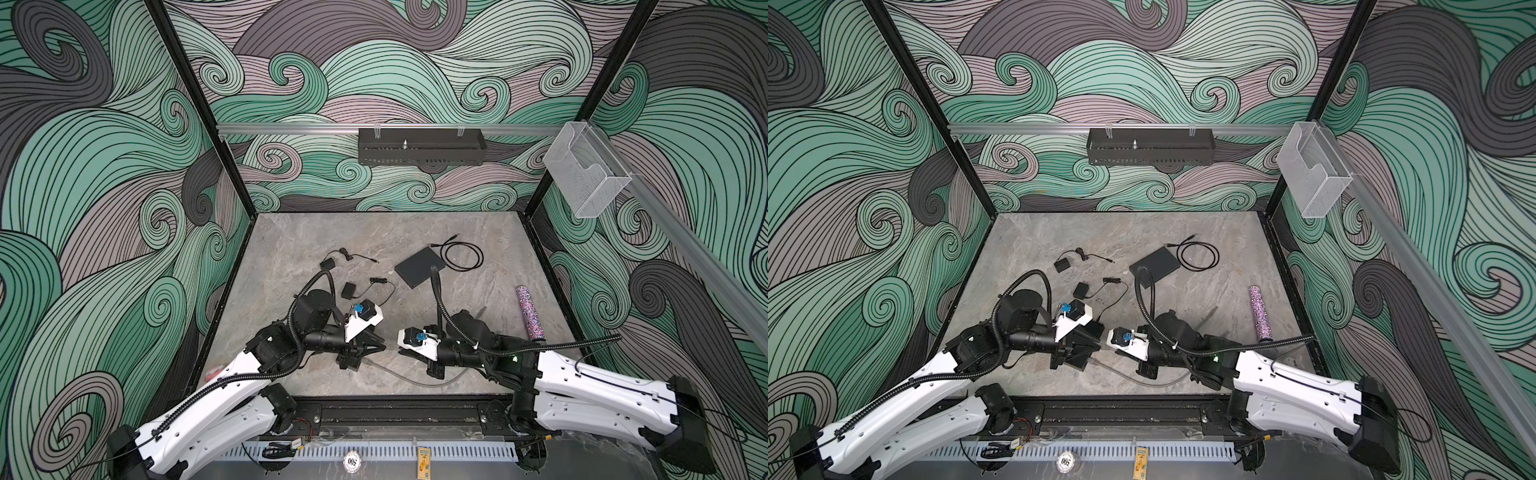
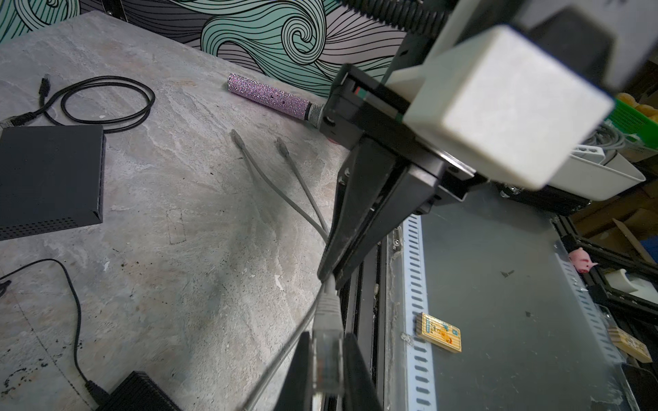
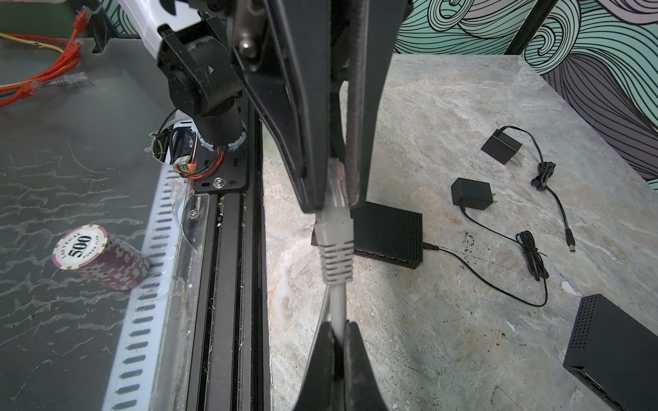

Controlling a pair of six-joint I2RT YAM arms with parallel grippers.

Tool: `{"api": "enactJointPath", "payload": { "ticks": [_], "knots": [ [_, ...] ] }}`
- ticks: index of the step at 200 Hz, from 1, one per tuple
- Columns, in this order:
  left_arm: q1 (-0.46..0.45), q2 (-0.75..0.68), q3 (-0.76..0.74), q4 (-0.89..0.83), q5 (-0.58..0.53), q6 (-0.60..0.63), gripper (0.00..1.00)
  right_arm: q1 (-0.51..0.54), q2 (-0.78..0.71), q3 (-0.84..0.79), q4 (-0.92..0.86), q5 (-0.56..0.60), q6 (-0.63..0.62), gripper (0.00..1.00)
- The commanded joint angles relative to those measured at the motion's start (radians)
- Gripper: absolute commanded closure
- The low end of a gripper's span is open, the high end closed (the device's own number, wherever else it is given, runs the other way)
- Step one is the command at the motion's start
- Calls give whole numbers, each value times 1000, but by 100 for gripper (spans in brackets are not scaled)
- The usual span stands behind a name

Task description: Insert the plug into the switch port

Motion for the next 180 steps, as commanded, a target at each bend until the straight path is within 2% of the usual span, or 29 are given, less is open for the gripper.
{"api": "enactJointPath", "payload": {
  "ticks": [1, 4, 21, 45, 90, 125, 180],
  "knots": [
    [-4, 13, 52, -33, 14, 13, 100, 5, -16, 22, 30, 4, 17, 90],
    [-4, 14, 54, -35, 16, 13, 100, 5, -16, 22, 30, 0, 18, 84],
    [-5, 15, 57, -38, 20, 16, 100, 6, -13, 22, 30, -45, 15, 69],
    [-5, 9, 58, -36, 35, 21, 100, 2, 0, 37, 21, -173, 19, 63],
    [-8, -23, 42, 10, 114, 21, 100, -66, 49, 120, -80, -302, 107, 62],
    [-22, -51, 31, 28, 139, 38, 100, -153, 2, 81, 3, -436, 192, 62],
    [-29, -52, 34, 19, 122, 44, 100, -161, 45, 74, 72, -612, 264, 64]
  ]
}}
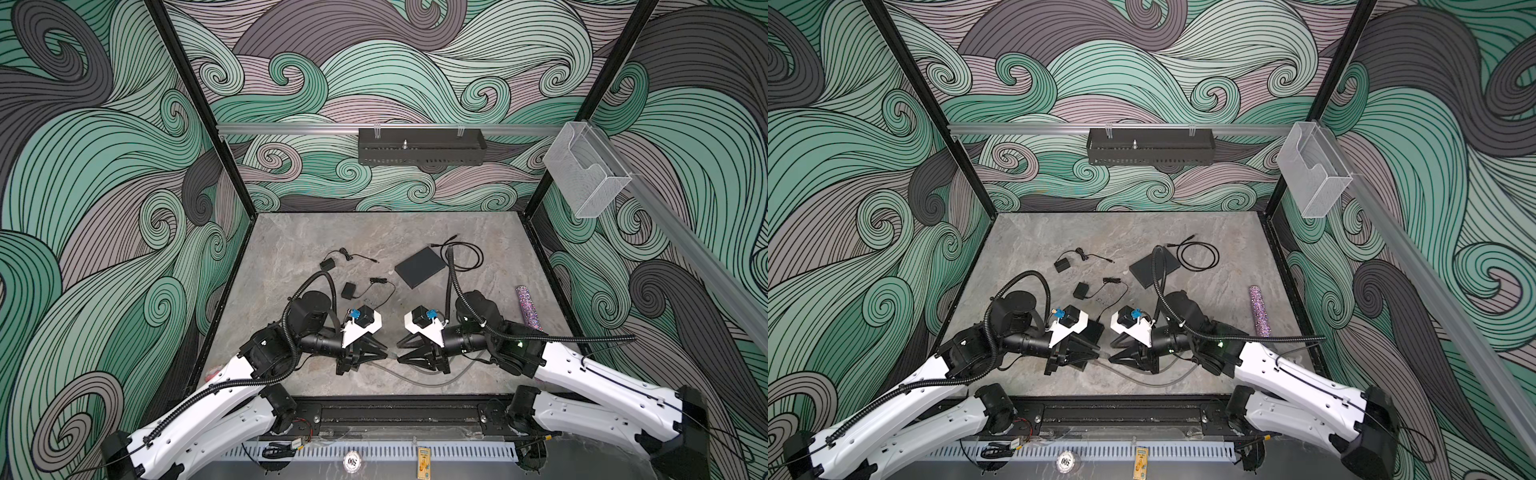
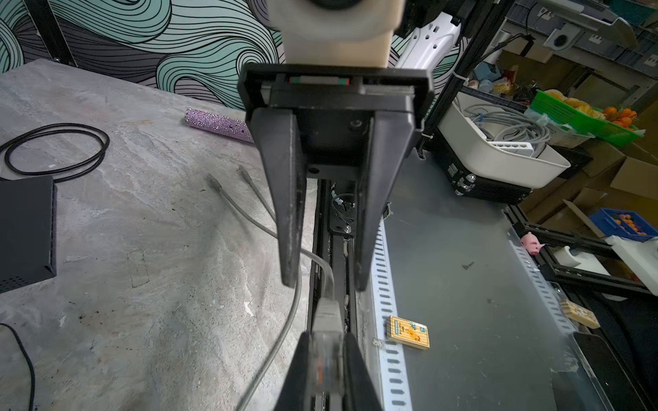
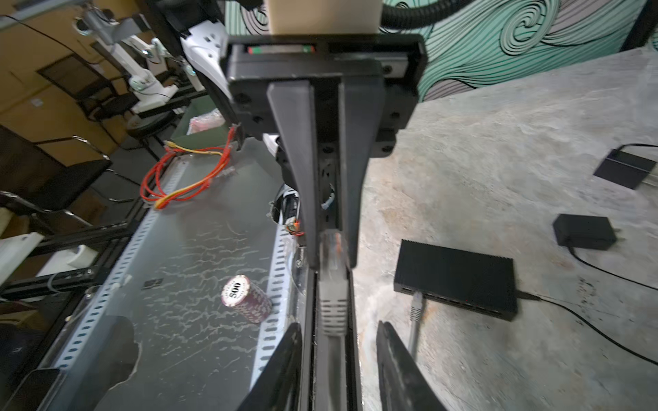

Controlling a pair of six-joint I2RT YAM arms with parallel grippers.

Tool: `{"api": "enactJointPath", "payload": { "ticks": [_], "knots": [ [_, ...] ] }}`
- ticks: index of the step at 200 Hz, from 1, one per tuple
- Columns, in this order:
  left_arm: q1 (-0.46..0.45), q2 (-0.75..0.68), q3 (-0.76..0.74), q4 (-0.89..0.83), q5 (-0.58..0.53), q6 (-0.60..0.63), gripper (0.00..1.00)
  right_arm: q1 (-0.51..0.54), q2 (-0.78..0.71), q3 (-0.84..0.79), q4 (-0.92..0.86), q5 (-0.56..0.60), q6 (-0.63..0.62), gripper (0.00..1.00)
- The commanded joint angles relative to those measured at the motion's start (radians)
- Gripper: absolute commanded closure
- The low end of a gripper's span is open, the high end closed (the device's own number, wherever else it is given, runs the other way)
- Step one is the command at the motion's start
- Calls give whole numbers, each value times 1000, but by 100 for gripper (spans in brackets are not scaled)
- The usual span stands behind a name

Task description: Insert the plug into the switch port

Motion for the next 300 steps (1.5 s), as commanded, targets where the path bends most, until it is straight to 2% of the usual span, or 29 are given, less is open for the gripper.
{"api": "enactJointPath", "payload": {
  "ticks": [1, 34, 78, 142, 193, 241, 258, 281, 289, 300],
  "knots": [
    [-9, -9, 15, 11, 14, 19, 100, -3, 20, -15, 55, -116, 52, 64],
    [-10, -10, 14, 8, 4, 19, 100, 0, 19, -31, 57, -83, 48, 64],
    [-10, -6, 17, 8, 5, 19, 100, 14, 24, -32, 30, 38, 29, 64],
    [-11, -3, 18, 8, 4, 19, 100, 18, 57, -17, 56, 10, 42, 69],
    [-12, 3, 20, 5, 3, 19, 100, 19, 53, -23, 67, -2, 40, 80],
    [-12, 9, 23, 6, -9, 9, 100, 19, 50, -25, 71, -20, 32, 97],
    [-11, 14, 25, 6, -13, 0, 98, 20, 47, -25, 65, -11, 24, 100],
    [-10, 8, 23, 9, -42, -20, 87, 19, 41, -31, 58, 5, 16, 100],
    [-10, 4, 21, 11, -67, -35, 75, 19, 38, -34, 55, 14, 15, 100],
    [-9, -3, 19, 15, -125, -68, 54, 19, 35, -37, 45, 40, 11, 100]
  ]
}}
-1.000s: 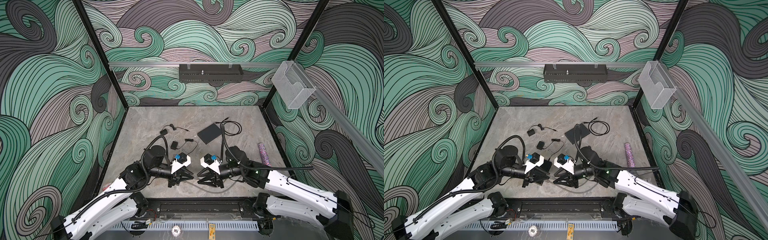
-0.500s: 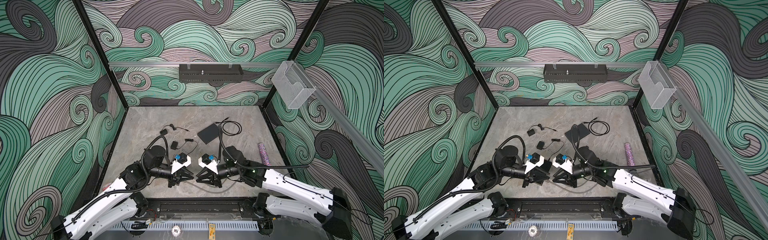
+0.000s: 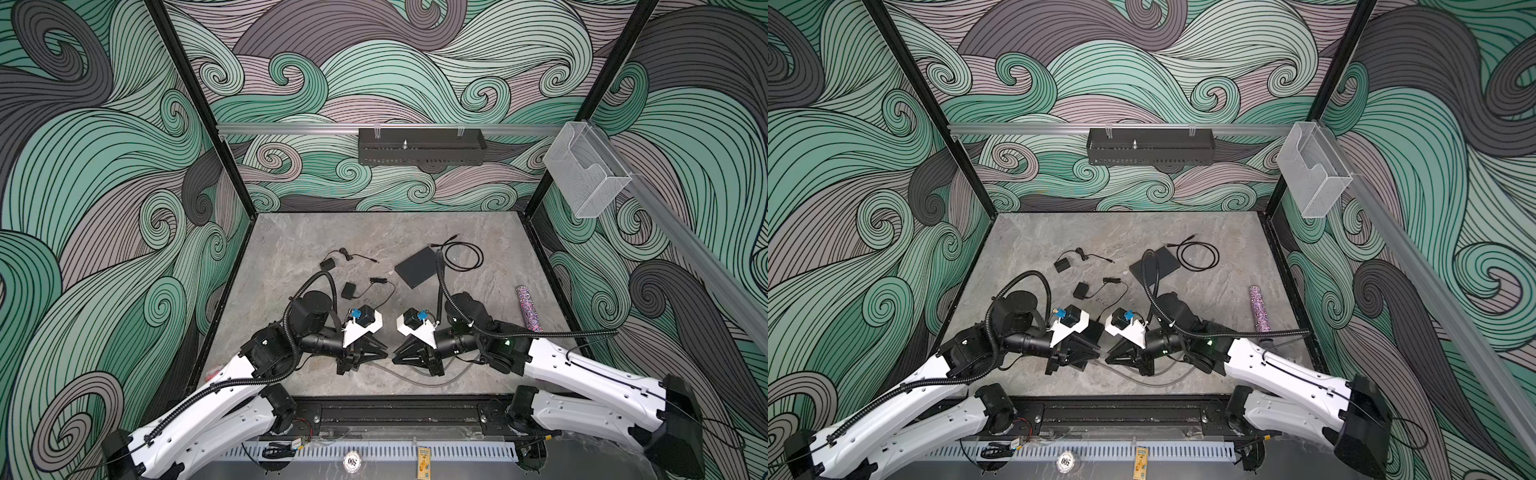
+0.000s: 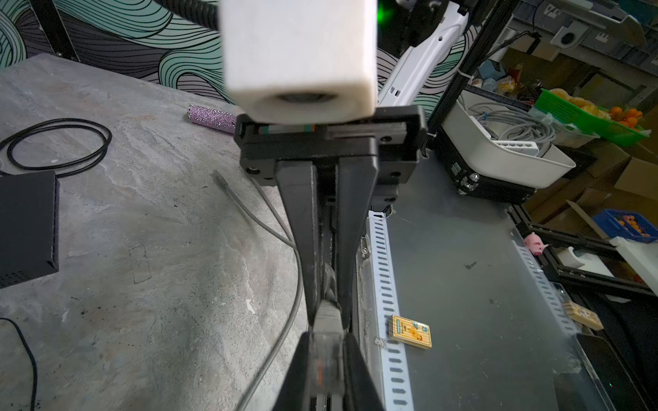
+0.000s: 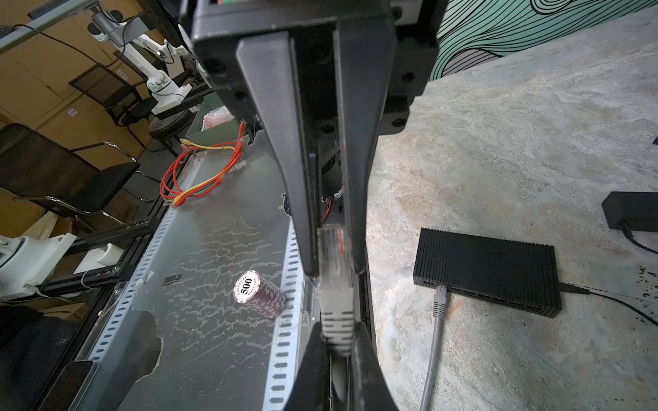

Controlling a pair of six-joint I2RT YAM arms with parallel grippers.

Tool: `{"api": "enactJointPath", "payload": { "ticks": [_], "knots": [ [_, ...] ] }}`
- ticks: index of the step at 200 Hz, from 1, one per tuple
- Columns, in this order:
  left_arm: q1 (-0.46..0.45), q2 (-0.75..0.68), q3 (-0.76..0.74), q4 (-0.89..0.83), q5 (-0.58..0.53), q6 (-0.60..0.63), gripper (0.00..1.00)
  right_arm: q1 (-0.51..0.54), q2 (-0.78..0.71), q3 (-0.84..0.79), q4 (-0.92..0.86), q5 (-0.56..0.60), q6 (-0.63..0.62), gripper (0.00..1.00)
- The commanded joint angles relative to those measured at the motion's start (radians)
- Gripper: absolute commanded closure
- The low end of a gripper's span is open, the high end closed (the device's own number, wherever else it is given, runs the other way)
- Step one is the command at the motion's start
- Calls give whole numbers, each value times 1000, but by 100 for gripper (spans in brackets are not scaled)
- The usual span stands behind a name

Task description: Insert the plug into the switch port

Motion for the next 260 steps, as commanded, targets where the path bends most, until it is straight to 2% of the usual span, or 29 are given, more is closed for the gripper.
{"api": "enactJointPath", "payload": {
  "ticks": [1, 33, 48, 61, 76, 101, 109, 155, 192, 236, 260],
  "knots": [
    [-2, -11, 19, 13, -101, -62, 53, 1, -25, -13, 5, 35, -20, 100],
    [-1, -51, 54, -37, -444, -337, 26, 1, -29, 12, -117, 215, -84, 100],
    [0, -54, 87, -107, -576, -445, 25, 0, -35, 26, -178, 328, -127, 100],
    [0, -51, 105, -176, -695, -544, 20, -1, -40, 22, -198, 403, -179, 100],
    [5, -34, 115, -246, -762, -623, 17, -1, -28, 15, -201, 459, -237, 100],
    [15, 7, 95, -292, -794, -718, 11, 0, 20, -10, -150, 539, -274, 100],
    [20, 10, 73, -289, -806, -754, 2, 0, 48, -17, -128, 540, -276, 100],
    [54, 13, -82, -168, -738, -829, 1, 1, 244, -2, -38, 513, -213, 100],
    [67, 66, -157, -87, -727, -837, 9, 5, 365, -2, 29, 511, -159, 100],
    [89, 161, -215, 30, -747, -806, 22, 34, 404, -36, 99, 527, -119, 100],
    [113, 231, -227, 72, -764, -780, 24, 44, 427, -33, 96, 528, -118, 100]
  ]
}}
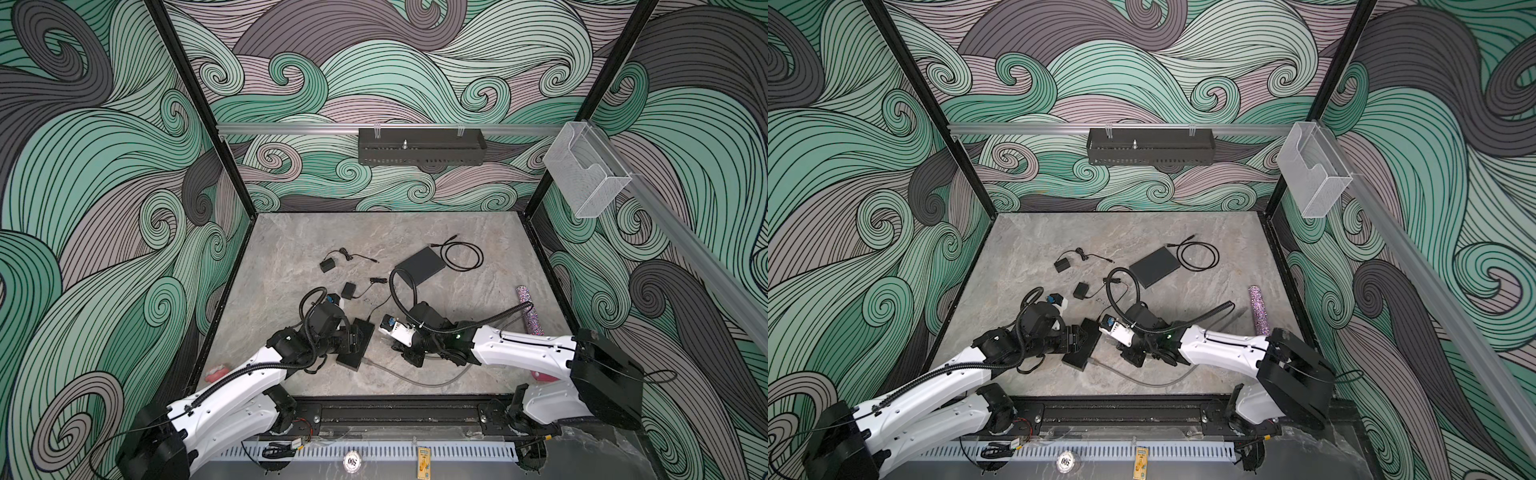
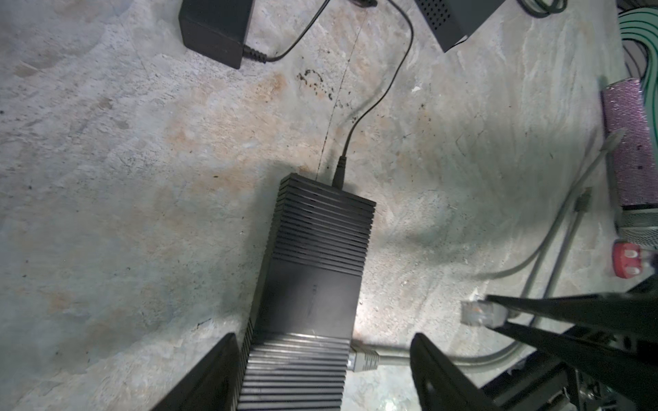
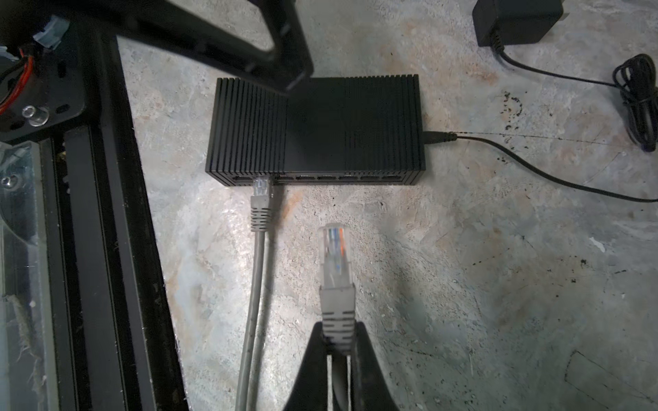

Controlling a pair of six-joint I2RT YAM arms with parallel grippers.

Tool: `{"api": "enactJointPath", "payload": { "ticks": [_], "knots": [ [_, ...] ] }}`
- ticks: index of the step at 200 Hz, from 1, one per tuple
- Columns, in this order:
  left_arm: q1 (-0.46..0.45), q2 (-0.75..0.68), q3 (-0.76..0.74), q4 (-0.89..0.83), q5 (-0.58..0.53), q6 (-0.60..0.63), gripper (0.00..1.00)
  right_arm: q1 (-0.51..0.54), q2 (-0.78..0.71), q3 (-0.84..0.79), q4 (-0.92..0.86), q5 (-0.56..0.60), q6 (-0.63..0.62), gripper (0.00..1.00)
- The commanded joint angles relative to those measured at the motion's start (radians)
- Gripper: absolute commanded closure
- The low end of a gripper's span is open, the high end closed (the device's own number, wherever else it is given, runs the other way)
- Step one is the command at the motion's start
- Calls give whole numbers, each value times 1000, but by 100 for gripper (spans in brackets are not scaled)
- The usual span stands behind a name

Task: Insert the plug into the switch port
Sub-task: 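Lower the left gripper onto the finned box while the right carries the plug over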

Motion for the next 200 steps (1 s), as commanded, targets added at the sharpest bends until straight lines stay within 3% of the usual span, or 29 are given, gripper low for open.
{"api": "enactJointPath", "payload": {
  "ticks": [1, 83, 143, 200],
  "knots": [
    [25, 52, -8, 82, -31, 29, 24, 10, 24, -5, 34, 13, 23, 100],
    [58, 122, -37, 201, -126, 165, 22, 18, 59, 5, 16, 12, 3, 100],
    [88, 202, -28, 260, -53, 203, 23, 18, 81, 29, 14, 6, 9, 100],
    [107, 289, -13, 288, 59, 222, 31, 28, 187, 78, 34, -28, 30, 100]
  ]
}}
